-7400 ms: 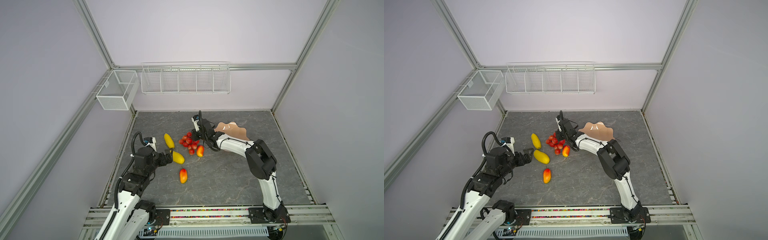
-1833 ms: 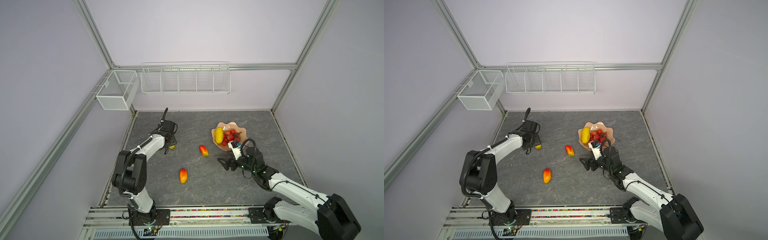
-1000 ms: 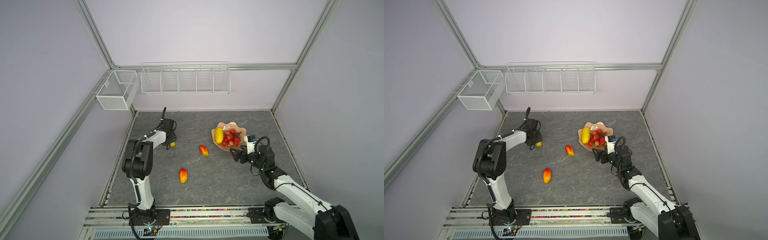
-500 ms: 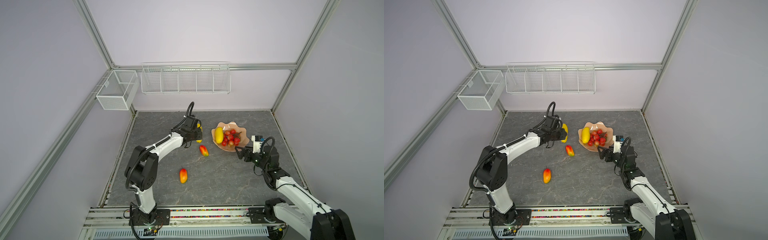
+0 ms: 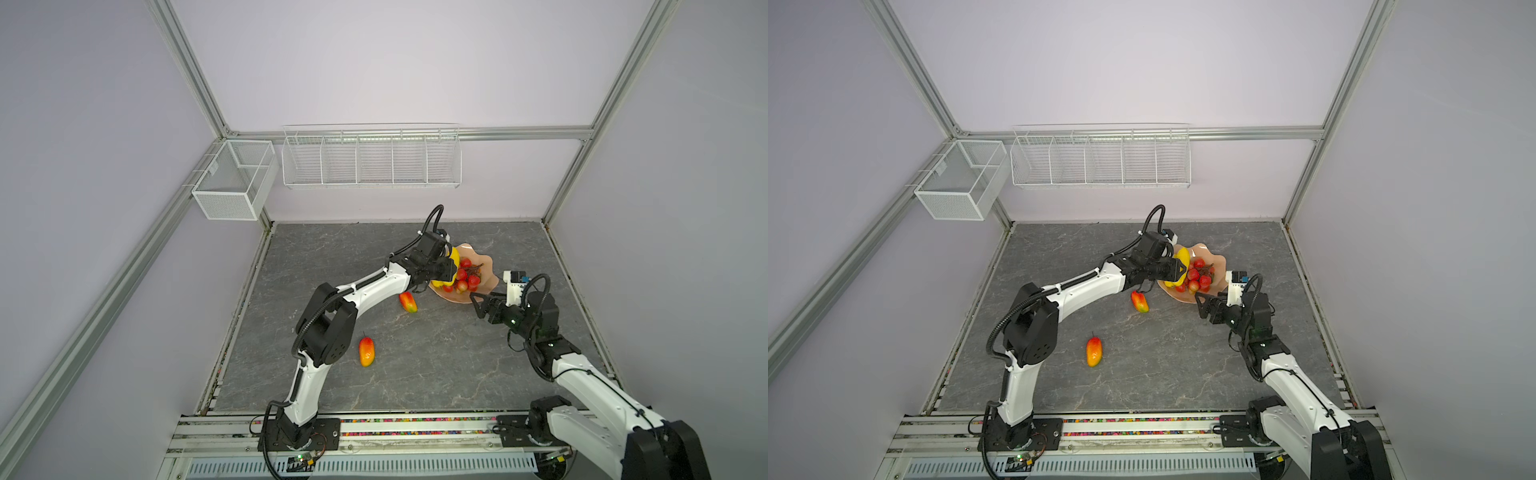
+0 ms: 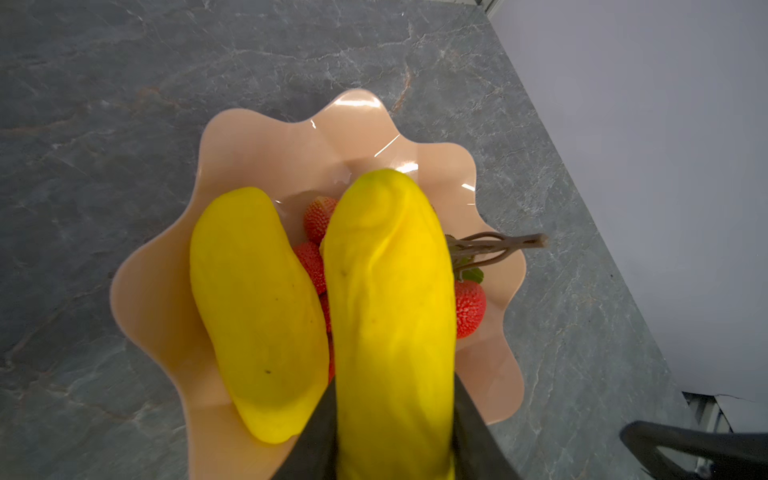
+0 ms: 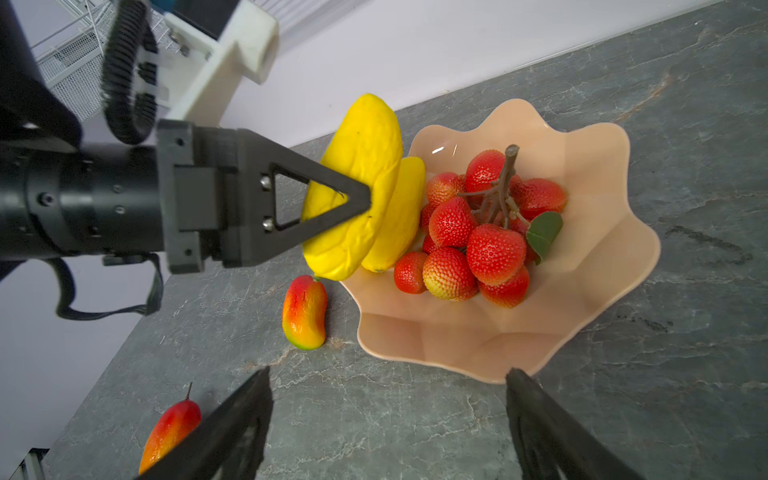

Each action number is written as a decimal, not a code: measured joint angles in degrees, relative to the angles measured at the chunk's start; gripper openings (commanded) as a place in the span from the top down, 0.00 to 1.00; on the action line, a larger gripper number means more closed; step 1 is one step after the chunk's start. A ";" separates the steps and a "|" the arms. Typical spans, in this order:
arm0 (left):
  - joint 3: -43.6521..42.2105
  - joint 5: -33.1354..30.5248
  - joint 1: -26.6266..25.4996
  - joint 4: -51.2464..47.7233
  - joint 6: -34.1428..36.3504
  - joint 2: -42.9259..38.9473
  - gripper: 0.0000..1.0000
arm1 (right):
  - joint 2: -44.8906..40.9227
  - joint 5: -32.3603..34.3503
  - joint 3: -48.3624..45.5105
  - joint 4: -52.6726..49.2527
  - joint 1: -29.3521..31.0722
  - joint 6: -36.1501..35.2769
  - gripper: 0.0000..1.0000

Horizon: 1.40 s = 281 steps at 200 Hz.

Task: Place and organize the fake fruits in the fruit bowl
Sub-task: 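Place the second yellow fruit beside the first in the bowl with the left gripper, then grasp the red-yellow mango nearest the bowl with the right gripper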

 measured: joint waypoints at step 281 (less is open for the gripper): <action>-40.17 -8.04 6.91 -8.11 7.96 -50.97 0.01 | 16.94 16.00 19.89 -13.00 26.03 -12.28 0.12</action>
